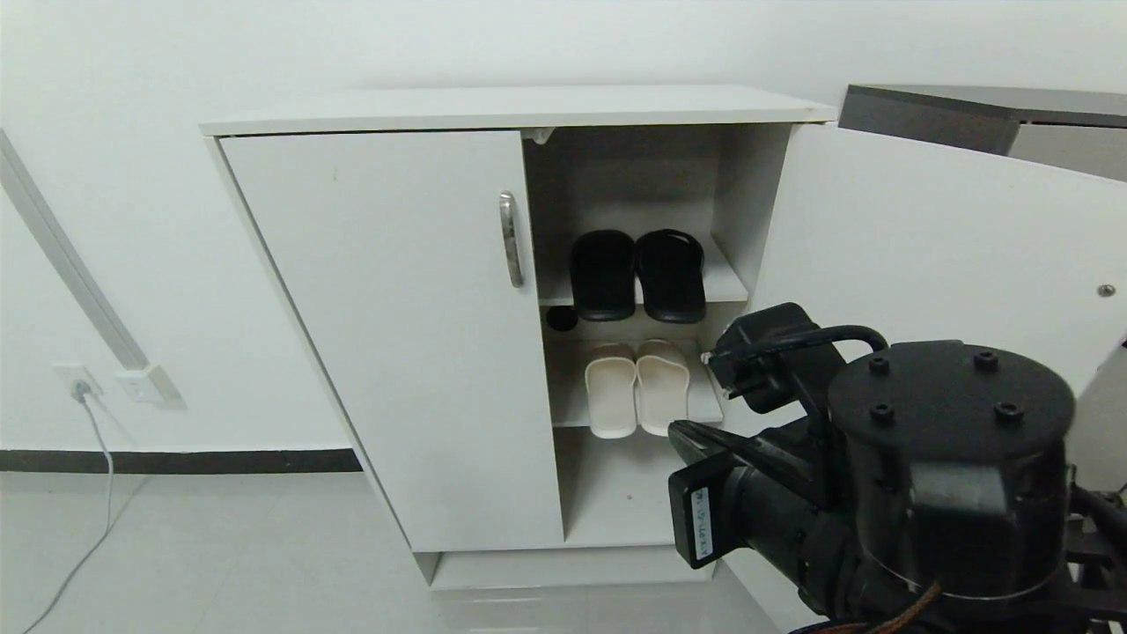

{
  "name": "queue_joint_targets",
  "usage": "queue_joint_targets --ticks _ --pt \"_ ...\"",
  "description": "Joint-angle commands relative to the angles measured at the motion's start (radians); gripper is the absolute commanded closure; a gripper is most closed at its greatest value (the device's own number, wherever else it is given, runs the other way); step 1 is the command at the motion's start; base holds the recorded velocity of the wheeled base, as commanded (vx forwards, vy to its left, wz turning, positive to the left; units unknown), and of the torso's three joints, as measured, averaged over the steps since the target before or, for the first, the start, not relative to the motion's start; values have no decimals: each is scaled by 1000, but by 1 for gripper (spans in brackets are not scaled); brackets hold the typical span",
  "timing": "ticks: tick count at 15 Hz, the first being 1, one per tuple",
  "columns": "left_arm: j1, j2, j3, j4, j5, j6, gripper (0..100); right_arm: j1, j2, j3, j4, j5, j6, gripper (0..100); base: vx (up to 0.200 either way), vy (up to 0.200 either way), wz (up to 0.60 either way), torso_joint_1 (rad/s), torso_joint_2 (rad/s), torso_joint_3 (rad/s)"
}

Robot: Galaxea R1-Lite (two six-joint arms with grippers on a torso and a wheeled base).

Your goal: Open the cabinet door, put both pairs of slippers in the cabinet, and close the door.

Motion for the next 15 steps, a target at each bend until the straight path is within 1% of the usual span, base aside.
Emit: queue_joint_targets --ticks 1,2,7,15 --pt "0 1 0 0 1 0 100 -1 5 12 0 1 0 100 -200 0 0 7 2 -2" --pt "0 1 0 0 1 0 100 -9 10 16 0 1 -1 100 -200 0 0 2 2 -2" --pt "0 1 0 0 1 0 100 -32 30 50 -54 3 -29 100 0 0 0 0 0 0" --pt "0 1 0 0 1 0 100 -35 39 58 -61 3 -40 100 0 0 0 0 0 0"
